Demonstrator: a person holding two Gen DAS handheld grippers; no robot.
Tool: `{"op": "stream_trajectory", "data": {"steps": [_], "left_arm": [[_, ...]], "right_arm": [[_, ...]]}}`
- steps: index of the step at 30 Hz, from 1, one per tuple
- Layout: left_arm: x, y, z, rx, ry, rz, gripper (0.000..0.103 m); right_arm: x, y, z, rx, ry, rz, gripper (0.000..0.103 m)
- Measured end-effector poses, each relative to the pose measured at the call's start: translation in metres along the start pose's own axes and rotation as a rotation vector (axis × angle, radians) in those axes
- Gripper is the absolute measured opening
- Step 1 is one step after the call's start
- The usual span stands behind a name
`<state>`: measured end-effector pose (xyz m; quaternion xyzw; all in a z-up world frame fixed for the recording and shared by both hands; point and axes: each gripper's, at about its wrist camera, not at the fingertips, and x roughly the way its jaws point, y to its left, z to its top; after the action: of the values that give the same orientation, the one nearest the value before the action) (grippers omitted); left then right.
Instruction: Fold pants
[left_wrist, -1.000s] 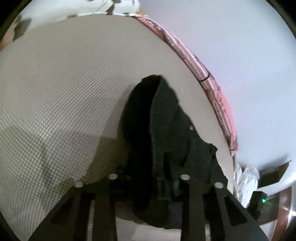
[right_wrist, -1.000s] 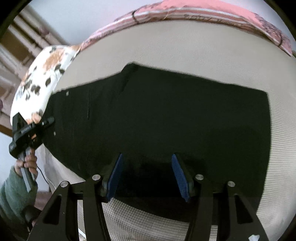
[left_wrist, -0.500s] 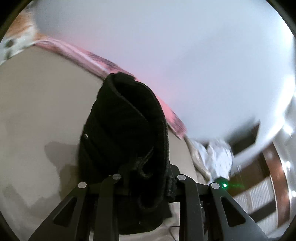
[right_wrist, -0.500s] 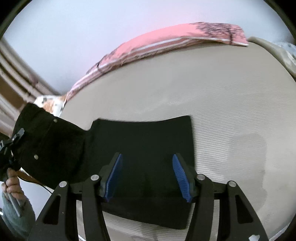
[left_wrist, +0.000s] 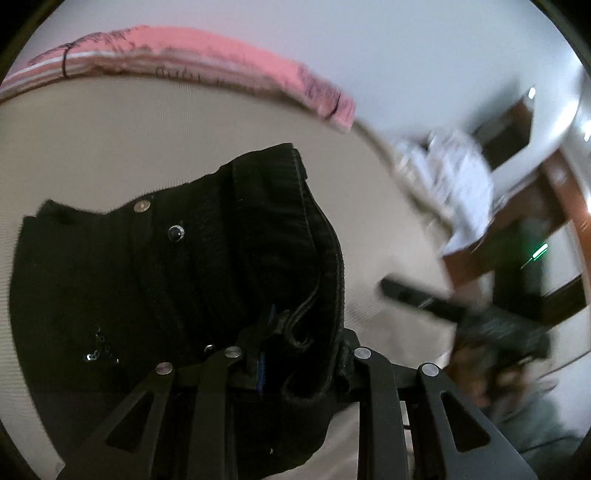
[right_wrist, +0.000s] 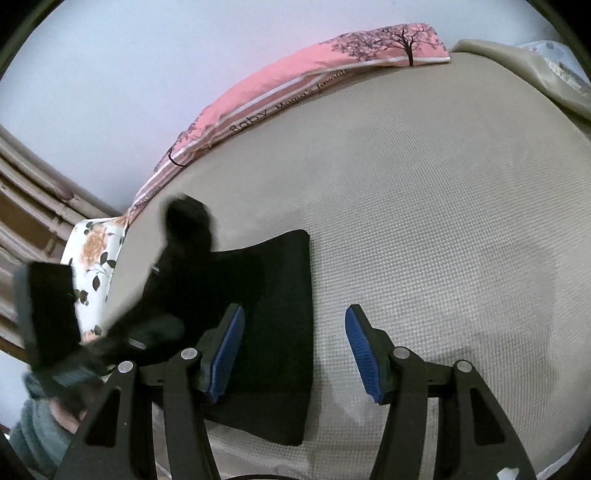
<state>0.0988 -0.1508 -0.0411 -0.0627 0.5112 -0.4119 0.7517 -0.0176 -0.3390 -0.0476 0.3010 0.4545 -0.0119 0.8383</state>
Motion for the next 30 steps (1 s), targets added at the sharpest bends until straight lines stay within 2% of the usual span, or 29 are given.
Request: {"op": "stream_trajectory", "data": {"steps": [3, 5, 7, 10, 13, 15, 20, 23, 26, 30], "left_arm": [[0.018, -0.007, -0.007, 0.02, 0.023, 0.054, 0.026], [0.02, -0.014, -0.009, 0.065, 0.018, 0.099, 0.033], [0.019, -0.026, -0.009, 0.12, 0.032, 0.121, 0.044], [0.001, -0.03, -0.023, 0.145, 0.021, 0.059, 0.063], [-0.021, -0.04, -0.027, 0.204, -0.024, 0.013, 0.071], [-0.035, -0.039, -0.026, 0.219, -0.063, 0.04, 0.073], [-0.069, 0.01, -0.022, 0.113, -0.137, 0.18, 0.075], [-0.078, 0.051, -0.024, 0.014, -0.16, 0.274, 0.075], [-0.088, 0.087, -0.032, -0.079, -0.17, 0.327, 0.075], [-0.085, 0.117, -0.041, -0.162, -0.157, 0.357, 0.075]], "right_arm": [[0.003, -0.006, 0.001, 0.014, 0.011, 0.023, 0.055], [0.006, -0.008, 0.002, 0.021, 0.016, 0.034, 0.055], [0.009, -0.01, 0.004, 0.028, 0.018, 0.045, 0.055], [0.011, -0.011, 0.004, 0.043, 0.028, 0.073, 0.055], [0.016, -0.013, 0.005, 0.057, 0.049, 0.124, 0.056], [0.022, -0.012, 0.005, 0.064, 0.074, 0.173, 0.056], [0.041, -0.004, 0.009, 0.027, 0.138, 0.247, 0.055], [0.053, 0.002, 0.013, 0.009, 0.165, 0.272, 0.049], [0.064, 0.007, 0.018, -0.025, 0.187, 0.255, 0.045], [0.079, 0.007, 0.024, -0.051, 0.214, 0.233, 0.041]]}}
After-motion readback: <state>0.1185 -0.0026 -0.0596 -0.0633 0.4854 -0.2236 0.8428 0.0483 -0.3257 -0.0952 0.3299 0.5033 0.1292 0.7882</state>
